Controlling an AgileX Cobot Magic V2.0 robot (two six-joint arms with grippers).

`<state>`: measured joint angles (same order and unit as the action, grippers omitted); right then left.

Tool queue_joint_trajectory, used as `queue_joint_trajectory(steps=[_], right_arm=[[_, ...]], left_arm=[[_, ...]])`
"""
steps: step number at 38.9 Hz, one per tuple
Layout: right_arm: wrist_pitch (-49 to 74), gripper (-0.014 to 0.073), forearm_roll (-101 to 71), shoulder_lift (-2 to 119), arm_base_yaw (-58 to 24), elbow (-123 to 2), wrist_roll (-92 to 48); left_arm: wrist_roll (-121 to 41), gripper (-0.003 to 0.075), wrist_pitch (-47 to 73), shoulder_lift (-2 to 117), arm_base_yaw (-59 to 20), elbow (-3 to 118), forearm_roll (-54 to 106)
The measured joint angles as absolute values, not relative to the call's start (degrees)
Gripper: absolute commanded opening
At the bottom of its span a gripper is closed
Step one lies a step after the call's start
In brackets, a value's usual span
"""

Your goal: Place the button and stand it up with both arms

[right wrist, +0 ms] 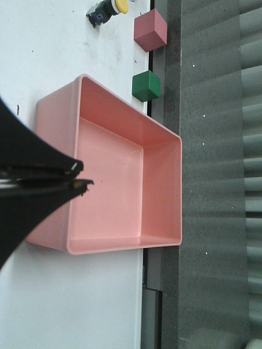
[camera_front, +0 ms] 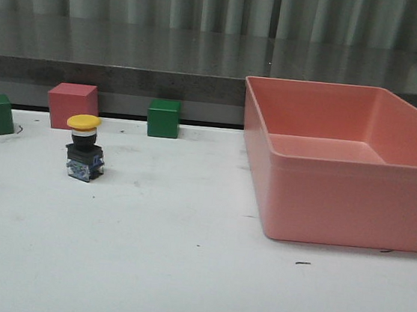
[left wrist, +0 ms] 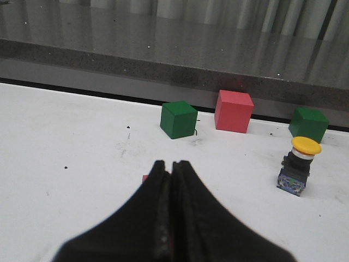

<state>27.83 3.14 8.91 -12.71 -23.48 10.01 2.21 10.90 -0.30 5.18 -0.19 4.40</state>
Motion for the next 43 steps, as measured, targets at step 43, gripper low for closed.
queue_joint_trajectory(steps=[43], right_arm=[[26.84,-0.0069,3.14,8.91,-12.68,-22.68,10.01]], left_arm=[[2.21,-0.002,10.26,-0.3,5.18,-0.19,4.5]])
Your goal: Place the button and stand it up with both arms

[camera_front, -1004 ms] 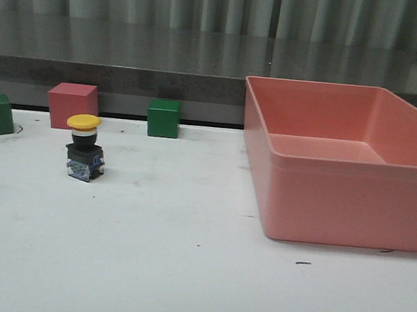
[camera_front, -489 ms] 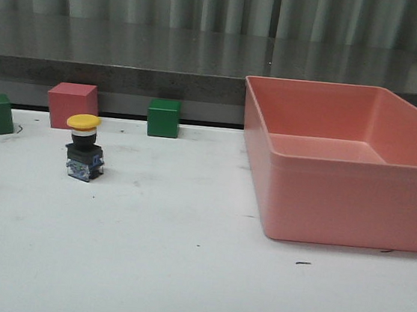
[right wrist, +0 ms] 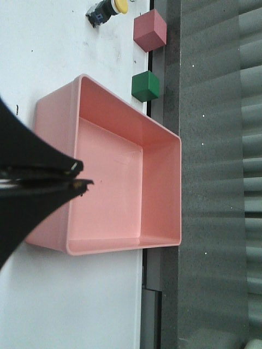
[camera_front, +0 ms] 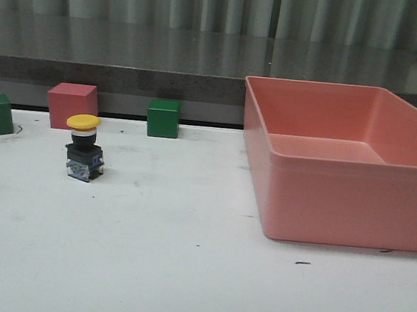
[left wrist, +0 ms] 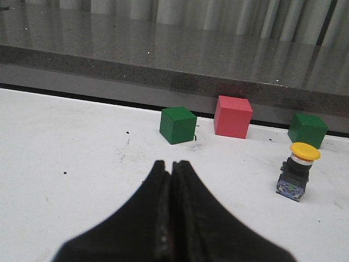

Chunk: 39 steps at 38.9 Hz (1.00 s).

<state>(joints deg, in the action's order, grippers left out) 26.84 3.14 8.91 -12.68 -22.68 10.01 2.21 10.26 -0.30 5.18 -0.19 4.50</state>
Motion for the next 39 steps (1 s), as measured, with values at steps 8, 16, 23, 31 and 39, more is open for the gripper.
queue_joint_trajectory(steps=[8,16,23,31,39], right_arm=[[18.07,-0.0069,-0.75,8.16,-9.68,-14.38,5.04],[7.57,-0.0069,-3.62,3.17,-3.23,-2.96,2.21],[8.94,-0.0069,-3.84,-0.22,-2.8,1.46,2.1],[11.3,-0.0069,-3.84,-0.53,-2.67,1.5,2.02],[11.41,-0.0069,-3.84,-0.63,-2.67,1.5,2.02]], left_arm=[[2.21,-0.002,10.26,-0.3,5.18,-0.19,4.5],[2.21,-0.002,10.26,-0.3,5.18,-0.19,4.5],[2.21,-0.002,10.15,-0.3,5.18,-0.19,4.5],[2.21,-0.002,10.15,-0.3,5.18,-0.19,4.5],[2.21,-0.002,10.15,-0.3,5.18,-0.19,4.5]])
